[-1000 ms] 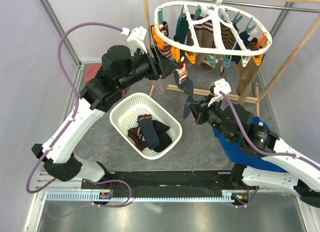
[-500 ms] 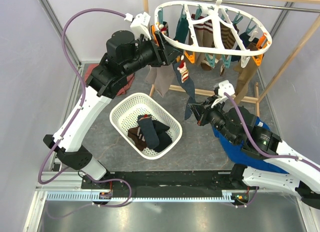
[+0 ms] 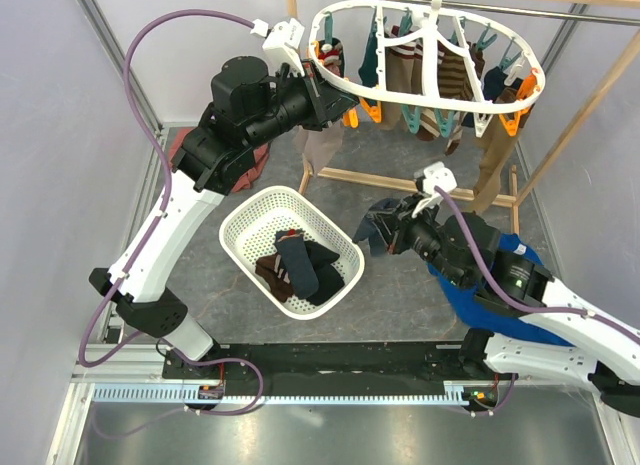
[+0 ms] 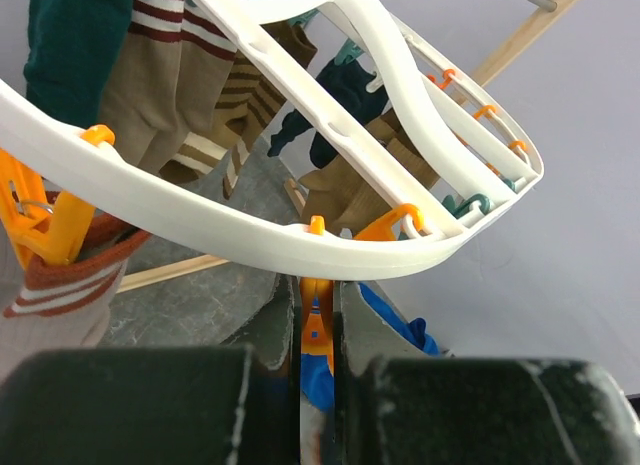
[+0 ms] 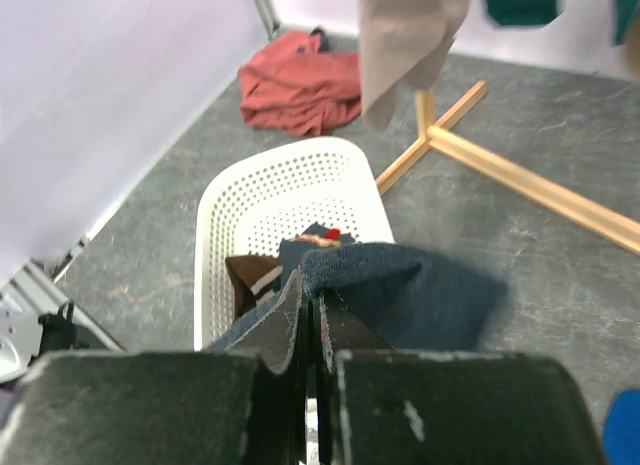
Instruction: Remove the socks clipped to the hanger
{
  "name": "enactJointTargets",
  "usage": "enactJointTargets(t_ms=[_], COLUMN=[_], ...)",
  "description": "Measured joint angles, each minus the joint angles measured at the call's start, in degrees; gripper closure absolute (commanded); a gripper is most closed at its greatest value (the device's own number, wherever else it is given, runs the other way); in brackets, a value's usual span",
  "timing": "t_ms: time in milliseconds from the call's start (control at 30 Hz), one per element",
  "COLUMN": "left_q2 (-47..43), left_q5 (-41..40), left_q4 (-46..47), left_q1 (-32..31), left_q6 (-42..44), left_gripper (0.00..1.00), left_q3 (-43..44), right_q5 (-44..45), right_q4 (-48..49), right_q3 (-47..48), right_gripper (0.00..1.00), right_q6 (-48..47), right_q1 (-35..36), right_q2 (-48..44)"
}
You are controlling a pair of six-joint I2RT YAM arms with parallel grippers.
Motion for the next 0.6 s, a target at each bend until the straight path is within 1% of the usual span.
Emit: enactJointTargets(t_ms=[167, 233, 433, 467, 500, 533, 567, 600], left_q2=[0.07, 0.07, 0.04, 0.04, 0.04, 0.04, 0.04, 0.02], left_q5=[0.07, 0.22, 1.68, 1.86, 2.14, 2.58, 3.15, 3.39], left_q4=[-0.02, -0.02, 0.11, 0.13, 0.13, 0.13, 0.20, 0.26], left_q1=[0.00, 0.00, 0.04, 0.04, 0.04, 0.04, 0.02, 0.02], left_q6=[0.00, -0.04, -1.90, -2.29, -2.86, -3.41, -4.02, -4.39], left_gripper=[0.98, 0.98, 0.98, 0.98, 0.98, 0.98, 0.98, 0.98], left_q3=[0.31, 0.44, 1.07, 1.07, 1.07, 1.07, 1.07, 1.07], right_q5=[-2.78, -3.72, -6.69, -7.02, -7.39, -7.89, -8.17, -8.41], right_q4=[0.72, 2.25, 7.52, 8.11, 8.90, 9.73, 10.51, 11.10], right_q3=[-0.17, -0.76, -0.92, -0.92, -0.92, -0.92, -0.92, -0.92], right_gripper=[1.00, 0.98, 0.96, 0.95, 0.86, 0.81, 0.72, 0.66], right_q6=[0.68, 0.87, 2.03, 2.34, 2.84, 3.39, 3.96, 4.50], right_q1=[0.02, 0.00, 0.02, 0.02, 0.02, 0.02, 0.02, 0.02], right_q2=[4.63, 7.13, 17.46, 18.84, 20.44, 21.92, 23.50, 24.87])
